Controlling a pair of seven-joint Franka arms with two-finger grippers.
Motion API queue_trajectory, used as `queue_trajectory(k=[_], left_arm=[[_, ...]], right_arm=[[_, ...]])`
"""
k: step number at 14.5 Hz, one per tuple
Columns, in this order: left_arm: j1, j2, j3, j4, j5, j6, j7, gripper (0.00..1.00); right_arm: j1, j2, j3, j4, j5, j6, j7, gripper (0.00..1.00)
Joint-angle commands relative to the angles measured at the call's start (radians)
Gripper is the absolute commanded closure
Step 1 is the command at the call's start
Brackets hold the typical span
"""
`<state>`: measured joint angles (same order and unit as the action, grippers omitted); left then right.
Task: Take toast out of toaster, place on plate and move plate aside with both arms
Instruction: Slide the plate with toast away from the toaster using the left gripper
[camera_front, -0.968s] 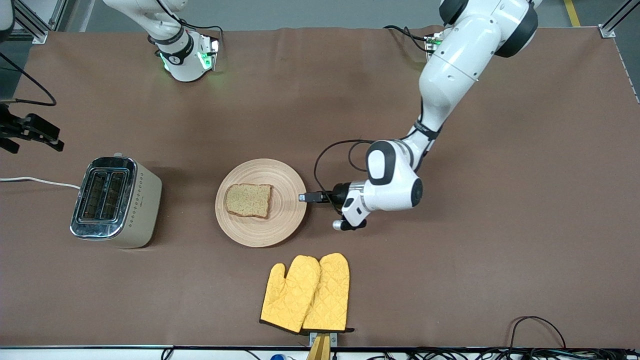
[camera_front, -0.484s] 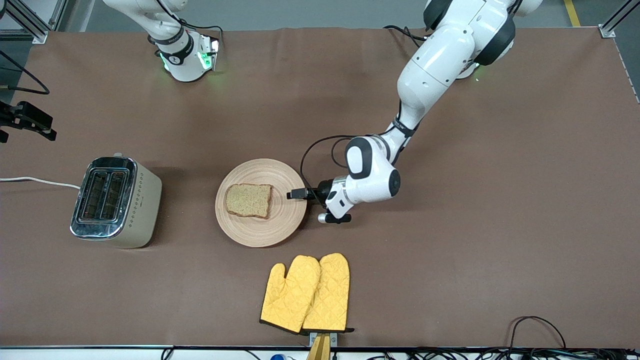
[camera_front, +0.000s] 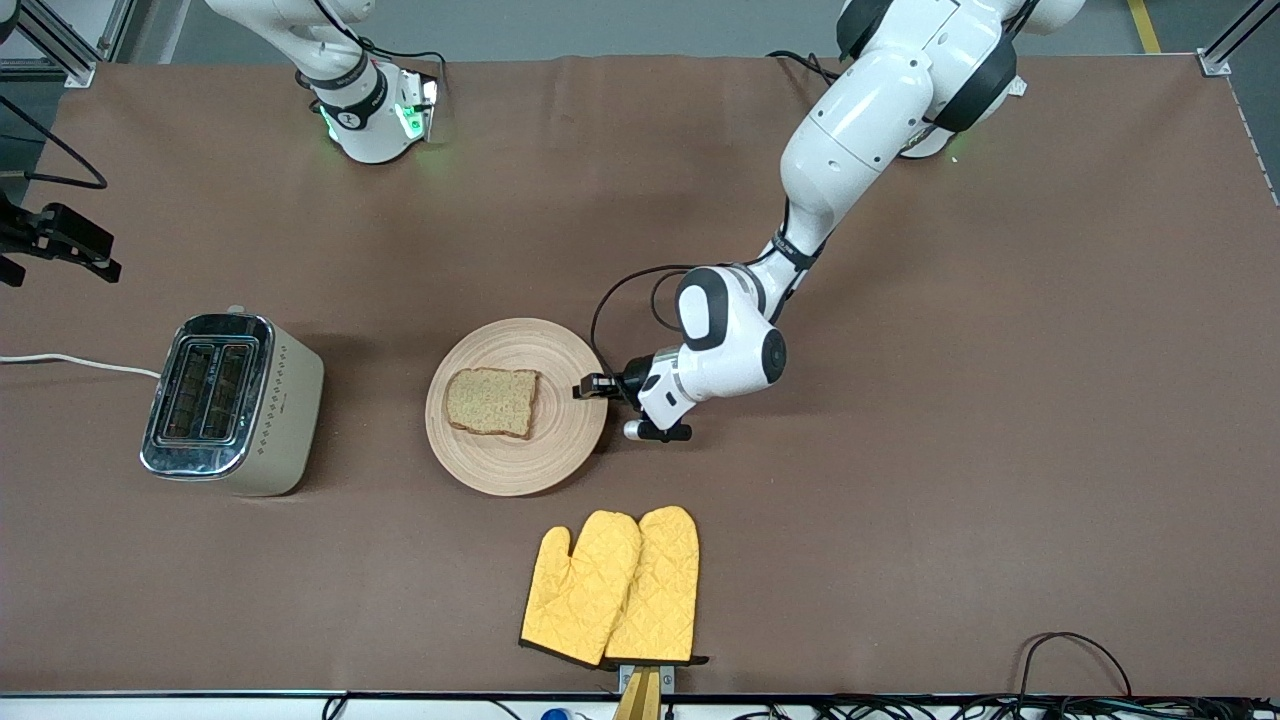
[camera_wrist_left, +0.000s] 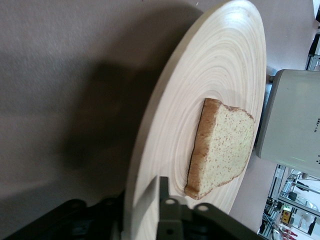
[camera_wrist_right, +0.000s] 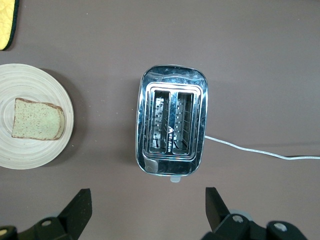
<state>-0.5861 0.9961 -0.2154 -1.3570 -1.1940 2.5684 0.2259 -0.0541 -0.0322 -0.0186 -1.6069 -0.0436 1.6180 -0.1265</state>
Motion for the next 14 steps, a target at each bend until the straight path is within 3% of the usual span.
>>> queue_trajectory(k=[1,5,8,12,14], left_arm=[[0.023,0.001,-0.001,0.019,-0.021,0.003,0.068,1.00],[0.136,-0.095,-0.001,-0.063,-0.006,-0.147,0.133,1.00],[0.270,-0.174,0.004,-0.135,0.000,-0.359,0.220,1.00],[0.506,-0.209,-0.002,-0.152,0.193,-0.655,0.289,1.00],[0.635,-0.206,0.001,-0.152,0.206,-0.794,0.370,1.00]], right_arm=[[0.000,0.008,0.000,0.018,0.014,-0.006,0.022,0.00],[-0.004,0.008,-0.004,0.019,0.013,-0.015,0.015,0.00],[-0.001,0.008,-0.003,0.054,-0.001,-0.021,0.007,0.00],[-0.001,0.009,-0.003,0.134,0.002,-0.121,0.013,0.00],[-0.003,0.009,-0.001,0.127,0.011,-0.130,0.021,0.00]])
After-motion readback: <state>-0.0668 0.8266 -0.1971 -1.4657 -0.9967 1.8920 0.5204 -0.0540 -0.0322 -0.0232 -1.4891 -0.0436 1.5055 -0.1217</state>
